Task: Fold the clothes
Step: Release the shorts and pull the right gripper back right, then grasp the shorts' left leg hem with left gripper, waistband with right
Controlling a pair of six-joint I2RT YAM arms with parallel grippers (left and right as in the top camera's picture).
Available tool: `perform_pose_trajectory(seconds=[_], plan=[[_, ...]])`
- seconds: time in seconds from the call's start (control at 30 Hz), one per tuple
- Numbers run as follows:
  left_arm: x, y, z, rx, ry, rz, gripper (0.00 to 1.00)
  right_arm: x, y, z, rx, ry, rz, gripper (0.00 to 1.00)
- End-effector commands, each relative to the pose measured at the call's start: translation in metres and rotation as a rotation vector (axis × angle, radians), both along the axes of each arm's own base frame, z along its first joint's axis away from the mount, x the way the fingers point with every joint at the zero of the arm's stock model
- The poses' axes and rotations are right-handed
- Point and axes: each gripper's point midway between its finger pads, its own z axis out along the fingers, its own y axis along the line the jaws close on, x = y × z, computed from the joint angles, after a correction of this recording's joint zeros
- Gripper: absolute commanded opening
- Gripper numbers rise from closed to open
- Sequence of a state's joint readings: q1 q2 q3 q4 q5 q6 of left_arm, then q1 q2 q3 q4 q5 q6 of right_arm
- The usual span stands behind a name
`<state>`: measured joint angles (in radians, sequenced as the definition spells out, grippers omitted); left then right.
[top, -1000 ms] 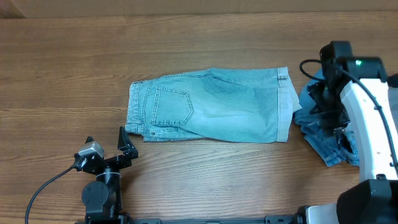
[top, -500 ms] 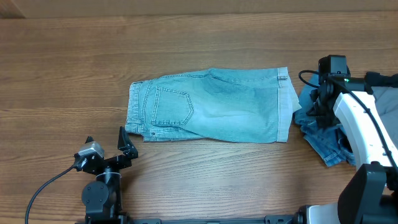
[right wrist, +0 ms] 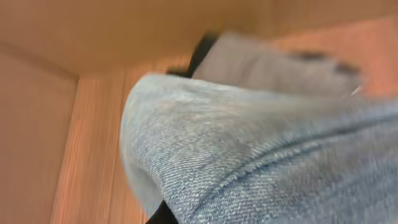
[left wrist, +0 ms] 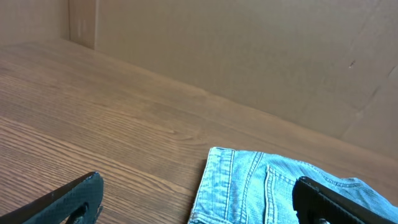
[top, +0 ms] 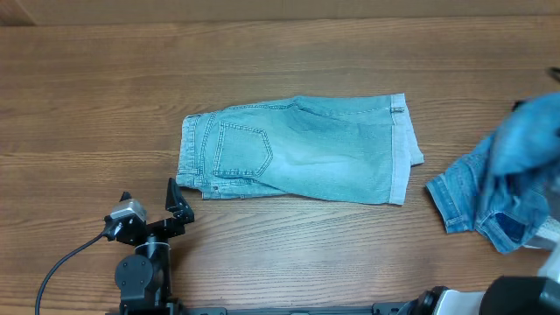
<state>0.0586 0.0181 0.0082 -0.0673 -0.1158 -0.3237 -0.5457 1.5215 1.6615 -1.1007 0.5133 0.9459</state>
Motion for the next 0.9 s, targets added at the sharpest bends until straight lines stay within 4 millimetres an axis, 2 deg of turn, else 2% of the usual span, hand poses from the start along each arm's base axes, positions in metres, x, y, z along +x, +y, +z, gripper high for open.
perform_pose_trajectory(seconds=[0.0,0.07,0.1,0.13,0.17,0.3,0.33,0.43,0.47,0.53,0.57,0.63,0.73,0.8,0.83,0.87], plan=[[0.000,-0.002,-0.001,-0.013,-0.001,-0.009,1.00,-0.041,-0.035,0.024,-0.070,0.013,-0.109,0.04],[0.000,-0.002,-0.001,-0.013,-0.001,-0.009,1.00,-0.055,-0.048,0.019,-0.043,0.011,-0.136,0.04],[0.000,-0.002,-0.001,-0.013,-0.001,-0.009,1.00,-0.053,-0.047,0.013,-0.006,0.001,-0.106,0.17],[0.000,-0.002,-0.001,-0.013,-0.001,-0.009,1.00,-0.049,-0.044,0.010,0.021,-0.012,-0.084,0.93],[0.000,-0.002,-0.001,-0.013,-0.001,-0.009,1.00,-0.046,-0.042,0.008,0.037,-0.021,-0.069,1.00],[0.000,-0.002,-0.001,-0.013,-0.001,-0.009,1.00,-0.044,-0.027,-0.001,0.106,-0.015,-0.026,1.00],[0.000,-0.002,-0.001,-0.013,-0.001,-0.009,1.00,-0.032,-0.015,-0.005,0.151,-0.016,0.072,1.00],[0.000,-0.002,-0.001,-0.013,-0.001,-0.009,1.00,0.018,0.045,-0.020,0.253,0.008,0.548,1.00],[0.000,-0.002,-0.001,-0.013,-0.001,-0.009,1.00,0.036,0.077,-0.029,0.287,0.010,0.732,1.00],[0.000,-0.002,-0.001,-0.013,-0.001,-0.009,1.00,0.051,0.125,-0.047,0.309,0.078,0.967,1.00],[0.000,-0.002,-0.001,-0.013,-0.001,-0.009,1.00,0.054,0.142,-0.055,0.324,0.105,1.021,1.00],[0.000,-0.002,-0.001,-0.013,-0.001,-0.009,1.00,0.063,0.195,-0.079,0.351,0.186,1.194,1.00],[0.000,-0.002,-0.001,-0.013,-0.001,-0.009,1.00,0.075,0.242,-0.103,0.356,0.266,1.386,1.00],[0.000,-0.002,-0.001,-0.013,-0.001,-0.009,1.00,0.079,0.263,-0.117,0.382,0.306,1.442,1.00],[0.000,-0.002,-0.001,-0.013,-0.001,-0.009,1.00,0.072,0.280,-0.126,0.451,0.338,1.473,1.00],[0.000,-0.002,-0.001,-0.013,-0.001,-0.009,1.00,0.061,0.287,-0.134,0.515,0.382,1.455,1.00]])
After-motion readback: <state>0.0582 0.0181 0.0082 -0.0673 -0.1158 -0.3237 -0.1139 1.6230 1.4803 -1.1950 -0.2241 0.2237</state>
